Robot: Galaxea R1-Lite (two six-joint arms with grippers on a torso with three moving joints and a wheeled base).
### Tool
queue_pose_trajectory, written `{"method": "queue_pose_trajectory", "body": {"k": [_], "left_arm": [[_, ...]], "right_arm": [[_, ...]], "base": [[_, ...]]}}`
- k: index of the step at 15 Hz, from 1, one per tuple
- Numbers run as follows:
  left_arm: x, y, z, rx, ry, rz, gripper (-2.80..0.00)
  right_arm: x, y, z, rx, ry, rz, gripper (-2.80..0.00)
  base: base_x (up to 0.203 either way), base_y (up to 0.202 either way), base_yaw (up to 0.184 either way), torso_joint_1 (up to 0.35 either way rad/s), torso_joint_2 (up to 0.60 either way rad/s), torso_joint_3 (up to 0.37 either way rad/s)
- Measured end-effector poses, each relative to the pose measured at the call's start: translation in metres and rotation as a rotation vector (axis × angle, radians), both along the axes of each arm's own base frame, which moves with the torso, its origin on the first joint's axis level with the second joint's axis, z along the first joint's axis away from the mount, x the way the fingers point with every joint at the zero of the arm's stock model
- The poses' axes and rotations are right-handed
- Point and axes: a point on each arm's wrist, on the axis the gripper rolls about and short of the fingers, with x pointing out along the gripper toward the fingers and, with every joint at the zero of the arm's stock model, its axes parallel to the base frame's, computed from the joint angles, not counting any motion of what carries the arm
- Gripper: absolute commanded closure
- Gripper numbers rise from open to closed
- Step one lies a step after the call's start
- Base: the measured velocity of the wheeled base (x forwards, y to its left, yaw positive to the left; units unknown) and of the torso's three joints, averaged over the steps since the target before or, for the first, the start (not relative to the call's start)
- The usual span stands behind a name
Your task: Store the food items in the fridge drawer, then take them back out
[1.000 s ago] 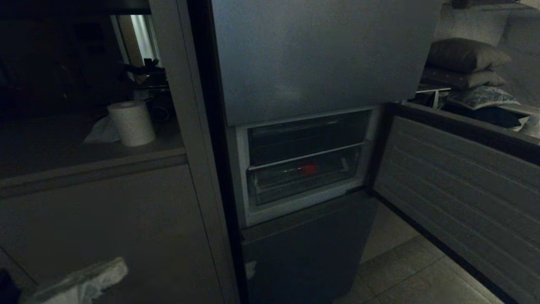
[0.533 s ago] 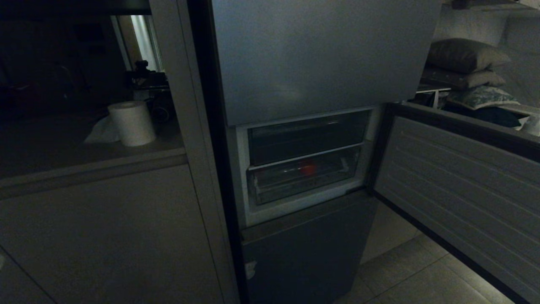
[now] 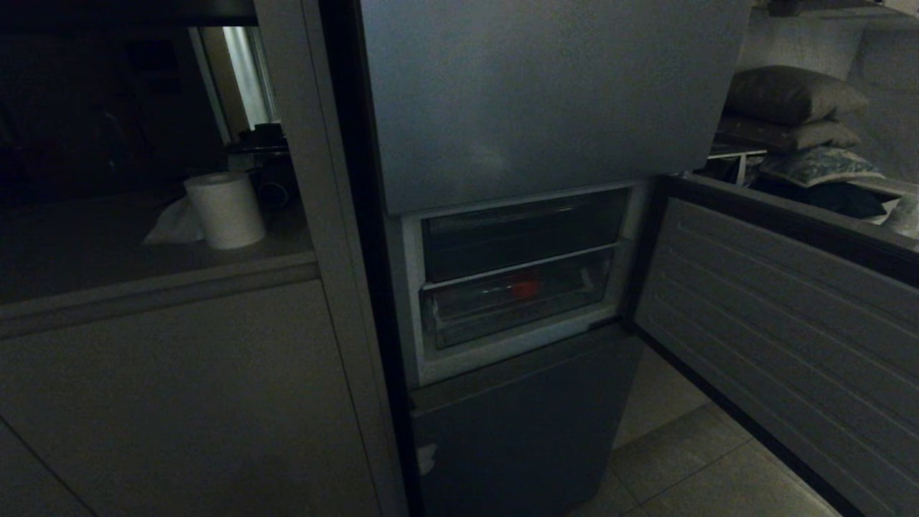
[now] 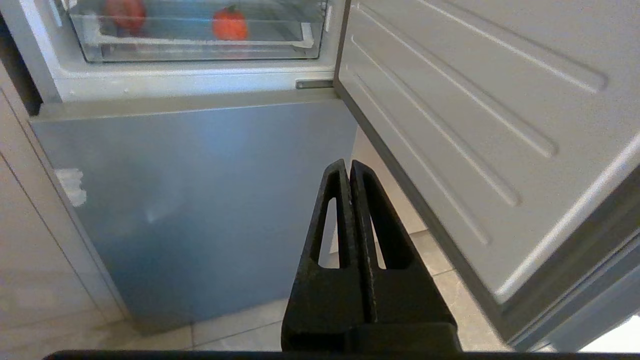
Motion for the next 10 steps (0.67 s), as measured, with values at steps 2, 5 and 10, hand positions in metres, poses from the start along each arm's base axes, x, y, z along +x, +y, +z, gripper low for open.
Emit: {"method": "queue_pose_trajectory", "body": {"k": [2, 5, 10], "left_arm": [[-0.001, 0.000, -0.007, -0.099, -0.030, -0.009, 0.00], [-0.002, 0.000, -0.014, -0.197, -0.005, -0.001, 0.00], [-0.003, 0.000, -0.015, -0.242, -0.013, 0.026, 0.00]], "right_arm": [[0.000, 0.000, 0.000, -0.001, 0.001, -0.001, 0.00], [0.000, 0.000, 0.000, -0.008, 0.001, -0.001, 0.00], [0.000, 0.000, 0.000, 0.009, 0.001, -0.015, 0.00]], "base": [[0.000, 0.000, 0.000, 0.000, 0.00, 0.000], [0.000, 0.000, 0.000, 0.000, 0.00, 0.000], [0.000, 0.000, 0.000, 0.000, 0.00, 0.000]]}}
